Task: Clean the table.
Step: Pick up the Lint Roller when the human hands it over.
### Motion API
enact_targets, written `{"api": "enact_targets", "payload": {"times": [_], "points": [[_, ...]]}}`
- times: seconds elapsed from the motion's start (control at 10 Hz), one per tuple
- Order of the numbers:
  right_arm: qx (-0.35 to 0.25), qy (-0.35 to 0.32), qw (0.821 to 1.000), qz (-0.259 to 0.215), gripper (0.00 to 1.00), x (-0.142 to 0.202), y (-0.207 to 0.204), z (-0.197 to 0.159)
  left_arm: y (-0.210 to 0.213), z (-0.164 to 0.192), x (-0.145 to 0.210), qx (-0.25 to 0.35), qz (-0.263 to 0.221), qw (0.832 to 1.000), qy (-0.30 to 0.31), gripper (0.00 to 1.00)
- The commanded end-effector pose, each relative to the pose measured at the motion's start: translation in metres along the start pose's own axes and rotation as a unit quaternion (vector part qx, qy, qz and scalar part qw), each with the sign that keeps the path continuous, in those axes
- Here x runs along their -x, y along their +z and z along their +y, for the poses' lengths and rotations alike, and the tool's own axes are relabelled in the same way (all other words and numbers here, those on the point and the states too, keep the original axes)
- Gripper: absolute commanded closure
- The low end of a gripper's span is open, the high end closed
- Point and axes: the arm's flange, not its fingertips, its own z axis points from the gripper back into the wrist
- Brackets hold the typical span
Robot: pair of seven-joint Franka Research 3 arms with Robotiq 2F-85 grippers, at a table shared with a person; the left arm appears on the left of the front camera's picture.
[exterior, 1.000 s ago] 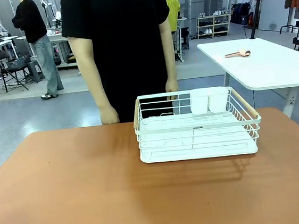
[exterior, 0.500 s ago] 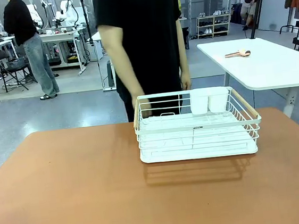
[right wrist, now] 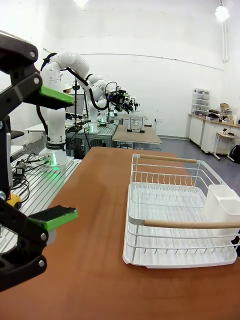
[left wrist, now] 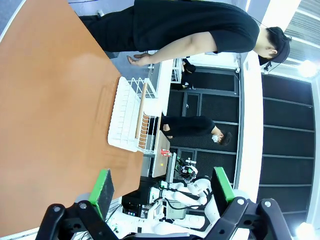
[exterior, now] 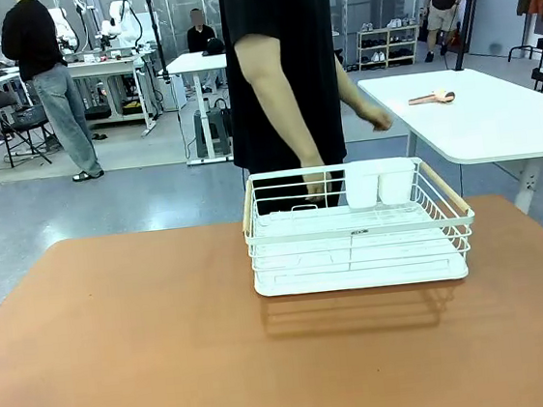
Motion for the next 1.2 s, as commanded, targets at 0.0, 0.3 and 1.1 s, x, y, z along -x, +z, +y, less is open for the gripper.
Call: {"api": "enact_targets", "payload": {"times": [0.0,0.3,1.1], "points": [[-0.007,0.003,1.0,-0.003,0.0,0.0014,-0.0001,0.0037,0.0033,0.001,0.0035,0.006,0.005,1.0,-0.003,0.0],[-0.007,0.003,1.0,-0.003,0.0,0.0014,-0.0001,0.0037,0.0033,0.001,0.0035,0.006,0.005,1.0,-0.003,0.0],[-0.007,0.003,1.0,-0.003,0.0,0.0014,-0.0001,0.0037,0.0033,0.001,0.0035,0.006,0.005,1.0,-0.003,0.0]]}}
